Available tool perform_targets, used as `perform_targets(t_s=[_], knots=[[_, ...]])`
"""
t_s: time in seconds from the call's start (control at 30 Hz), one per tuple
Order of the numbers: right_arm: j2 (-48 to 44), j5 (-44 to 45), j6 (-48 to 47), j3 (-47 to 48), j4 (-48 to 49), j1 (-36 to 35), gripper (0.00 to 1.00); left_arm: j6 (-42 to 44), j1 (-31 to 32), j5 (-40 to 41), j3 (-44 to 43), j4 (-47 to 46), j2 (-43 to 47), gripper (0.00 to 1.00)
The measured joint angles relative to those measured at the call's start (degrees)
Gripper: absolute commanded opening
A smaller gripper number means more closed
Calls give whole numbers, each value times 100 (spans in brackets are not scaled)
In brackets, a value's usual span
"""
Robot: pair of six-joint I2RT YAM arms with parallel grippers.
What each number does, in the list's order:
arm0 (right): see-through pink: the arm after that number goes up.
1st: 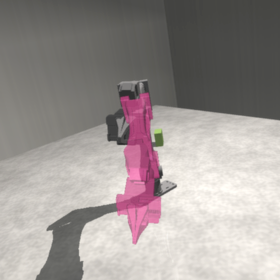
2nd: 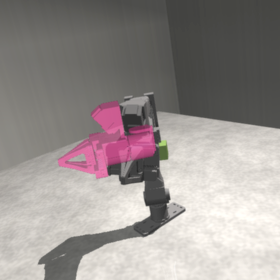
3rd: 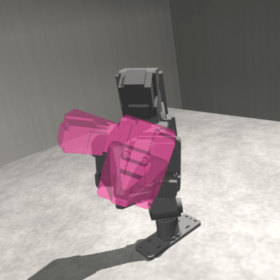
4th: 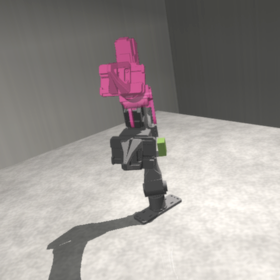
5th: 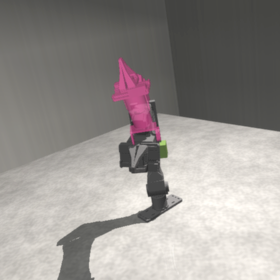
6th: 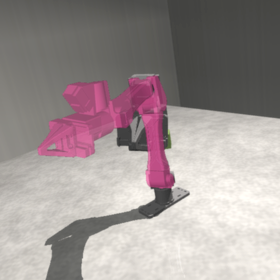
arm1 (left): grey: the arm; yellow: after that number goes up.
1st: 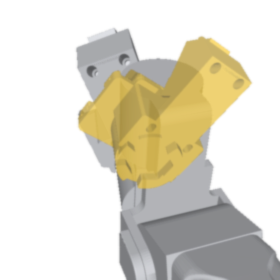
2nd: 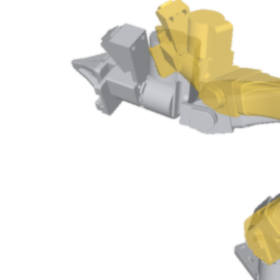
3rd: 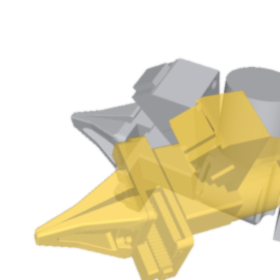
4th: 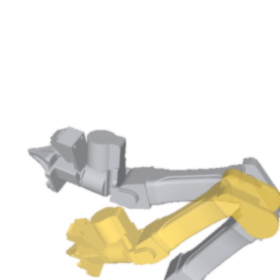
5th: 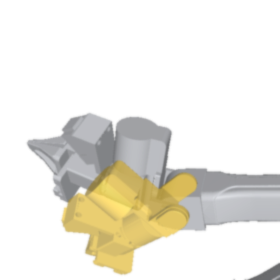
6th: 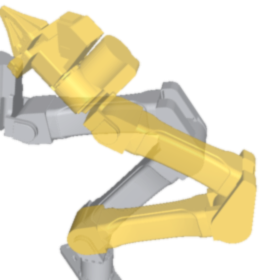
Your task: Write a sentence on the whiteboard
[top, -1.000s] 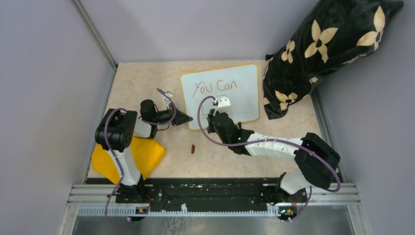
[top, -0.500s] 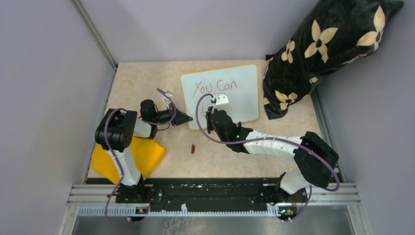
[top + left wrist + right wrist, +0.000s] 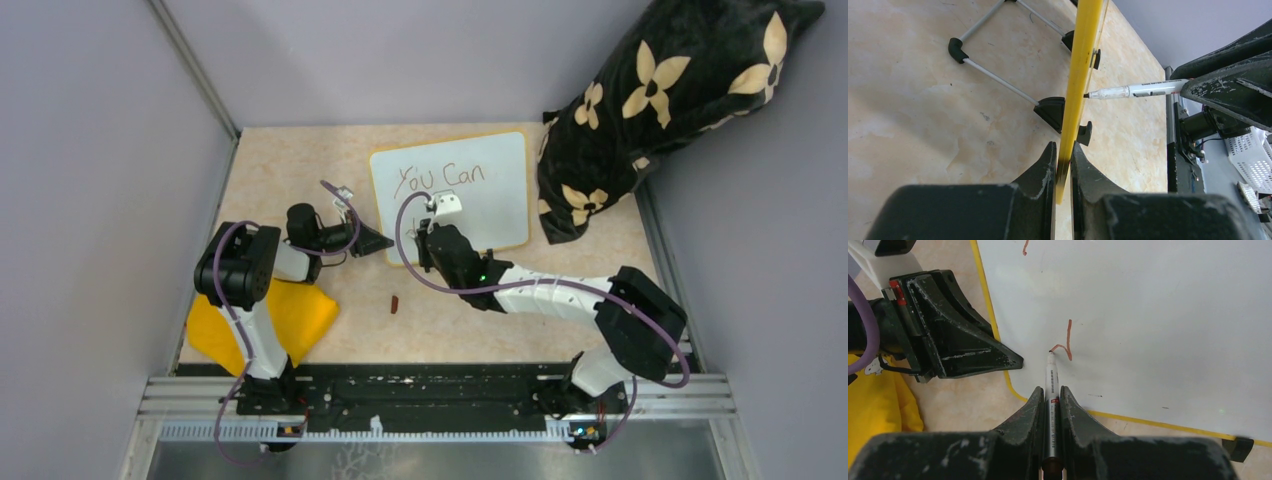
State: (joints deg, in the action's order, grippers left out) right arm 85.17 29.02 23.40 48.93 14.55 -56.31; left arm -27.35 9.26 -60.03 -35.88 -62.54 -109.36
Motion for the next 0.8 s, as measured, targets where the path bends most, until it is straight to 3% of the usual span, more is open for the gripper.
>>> perform_targets(t_s=[0.8], knots=[[-79,72,22,-168,-138,-26,0,0,2,0,0,0,0,0]])
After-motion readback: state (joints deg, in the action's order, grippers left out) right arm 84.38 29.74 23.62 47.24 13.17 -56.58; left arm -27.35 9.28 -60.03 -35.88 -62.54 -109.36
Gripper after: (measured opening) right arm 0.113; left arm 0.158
